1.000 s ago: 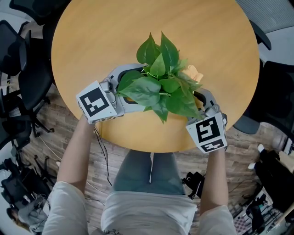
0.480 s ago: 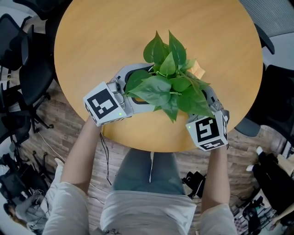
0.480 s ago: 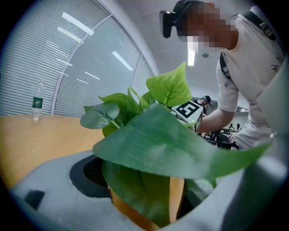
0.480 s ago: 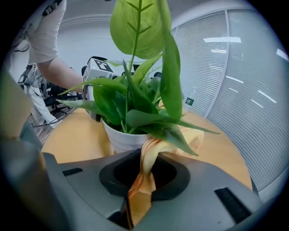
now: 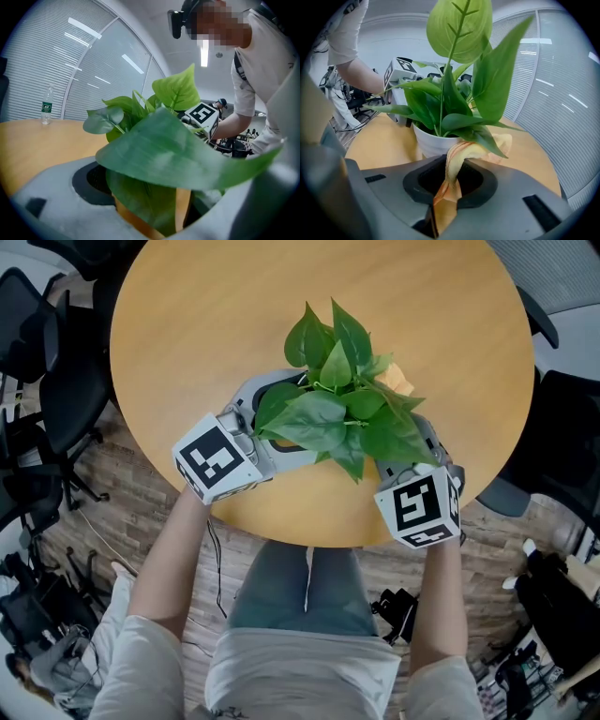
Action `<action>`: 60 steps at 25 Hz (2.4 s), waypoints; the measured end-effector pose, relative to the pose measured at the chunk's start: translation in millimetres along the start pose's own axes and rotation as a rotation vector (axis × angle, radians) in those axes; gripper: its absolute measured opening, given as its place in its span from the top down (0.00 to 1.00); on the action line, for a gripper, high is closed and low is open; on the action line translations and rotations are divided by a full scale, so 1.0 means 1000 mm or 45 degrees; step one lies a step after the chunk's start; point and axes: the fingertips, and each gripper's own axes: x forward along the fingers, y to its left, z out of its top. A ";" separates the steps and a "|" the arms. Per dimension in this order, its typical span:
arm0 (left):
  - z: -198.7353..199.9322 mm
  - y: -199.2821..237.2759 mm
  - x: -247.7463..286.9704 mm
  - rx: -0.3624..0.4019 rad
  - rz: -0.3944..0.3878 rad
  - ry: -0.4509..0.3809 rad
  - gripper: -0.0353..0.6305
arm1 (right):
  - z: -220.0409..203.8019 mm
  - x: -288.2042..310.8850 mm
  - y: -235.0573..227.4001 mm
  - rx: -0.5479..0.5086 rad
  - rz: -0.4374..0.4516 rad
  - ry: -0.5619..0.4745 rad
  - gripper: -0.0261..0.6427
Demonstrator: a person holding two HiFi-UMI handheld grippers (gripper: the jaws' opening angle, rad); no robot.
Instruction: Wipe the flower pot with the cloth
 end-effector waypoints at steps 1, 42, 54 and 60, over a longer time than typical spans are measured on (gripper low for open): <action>0.000 0.000 0.001 0.000 0.015 -0.003 0.26 | -0.001 -0.001 0.001 -0.001 0.001 0.001 0.88; 0.003 0.003 0.010 -0.146 0.613 -0.087 0.27 | -0.004 -0.012 0.039 -0.021 0.097 -0.036 0.88; 0.002 0.005 0.014 -0.172 0.716 -0.084 0.27 | -0.005 -0.011 0.041 -0.004 0.131 -0.046 0.88; 0.001 -0.001 0.013 -0.167 0.656 -0.061 0.26 | -0.010 -0.014 0.036 0.027 0.134 -0.059 0.88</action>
